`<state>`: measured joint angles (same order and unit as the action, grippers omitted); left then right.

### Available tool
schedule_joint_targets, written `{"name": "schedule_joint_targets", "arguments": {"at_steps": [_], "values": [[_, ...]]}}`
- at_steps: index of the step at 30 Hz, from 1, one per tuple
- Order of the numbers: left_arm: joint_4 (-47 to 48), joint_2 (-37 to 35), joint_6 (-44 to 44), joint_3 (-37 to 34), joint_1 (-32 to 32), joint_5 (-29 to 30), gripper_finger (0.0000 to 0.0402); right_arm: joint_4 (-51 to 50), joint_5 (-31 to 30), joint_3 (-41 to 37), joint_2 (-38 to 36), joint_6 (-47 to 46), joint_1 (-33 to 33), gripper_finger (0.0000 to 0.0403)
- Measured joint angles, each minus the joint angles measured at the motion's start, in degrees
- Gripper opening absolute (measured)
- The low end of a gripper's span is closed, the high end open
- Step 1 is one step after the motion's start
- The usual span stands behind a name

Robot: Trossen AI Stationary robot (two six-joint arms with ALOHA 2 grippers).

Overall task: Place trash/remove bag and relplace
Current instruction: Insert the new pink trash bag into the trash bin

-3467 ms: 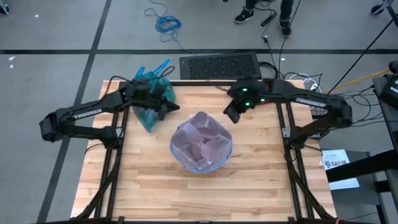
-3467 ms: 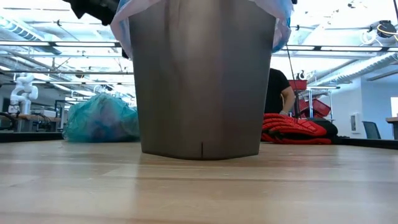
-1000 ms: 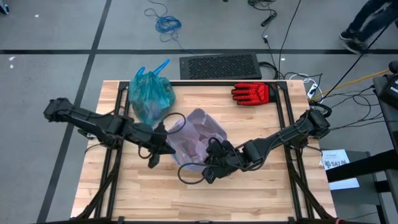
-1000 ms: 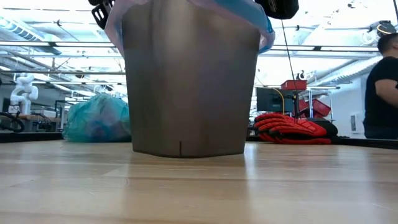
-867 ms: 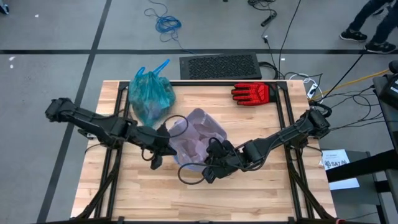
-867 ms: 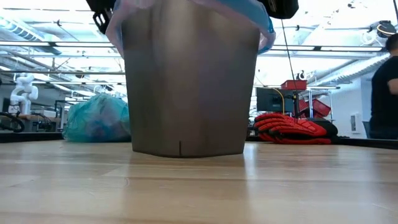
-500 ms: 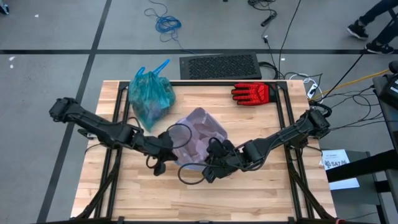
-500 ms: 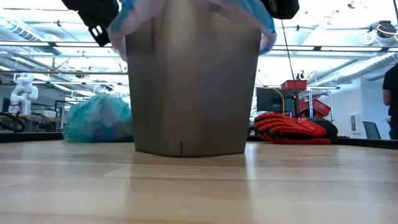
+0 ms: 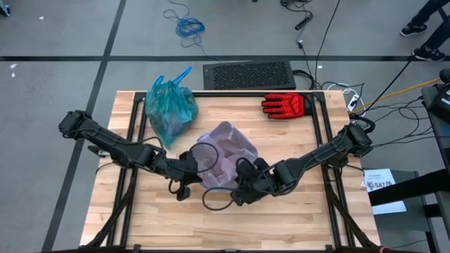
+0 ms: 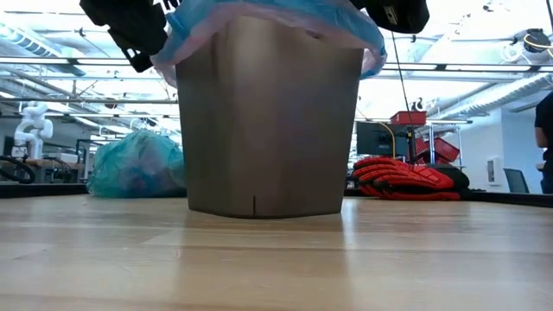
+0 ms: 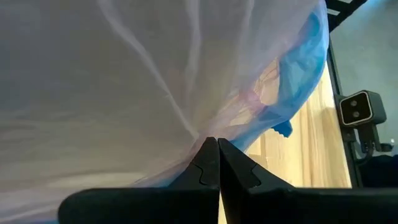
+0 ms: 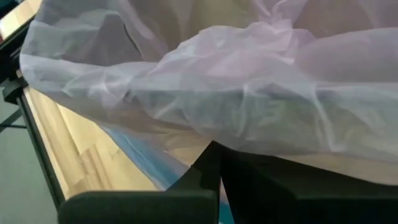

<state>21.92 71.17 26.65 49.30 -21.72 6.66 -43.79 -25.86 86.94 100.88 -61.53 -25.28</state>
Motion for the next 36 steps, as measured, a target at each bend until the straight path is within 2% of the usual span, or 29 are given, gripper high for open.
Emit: {"name": "schedule_joint_targets", "arguments": {"at_steps": [11,16,22,27,30,33,36], "values": [[-0.68,1.5,0.5,0.0,-0.54,1.92,0.0,0.75,0.28,-0.2,0.0,-2.3,-0.56,0.0],[0.08,-3.75,1.19,0.47,-0.54,1.96,0.0,-0.36,0.68,3.31,-0.15,0.22,-1.54,0.0],[3.24,-11.66,3.74,1.4,-0.43,2.92,0.0,-9.79,2.17,12.44,-0.15,3.99,-1.89,0.0],[11.2,-13.73,9.95,1.49,-0.43,3.12,0.0,-22.41,0.97,23.2,-0.25,6.63,-0.5,0.0],[15.57,-13.07,13.26,0.83,-0.43,5.86,0.0,-34.39,-1.75,29.68,-0.33,5.2,2.56,0.0],[16.49,-12.75,14.84,0.26,0.07,10.15,0.0,-46.53,-1.75,33.91,-0.33,1.41,7.47,0.0],[16.34,-12.67,14.98,0.13,1.91,12.38,0.0,-44.91,0.11,33.61,-1.34,5.93,12.74,0.0]]}}
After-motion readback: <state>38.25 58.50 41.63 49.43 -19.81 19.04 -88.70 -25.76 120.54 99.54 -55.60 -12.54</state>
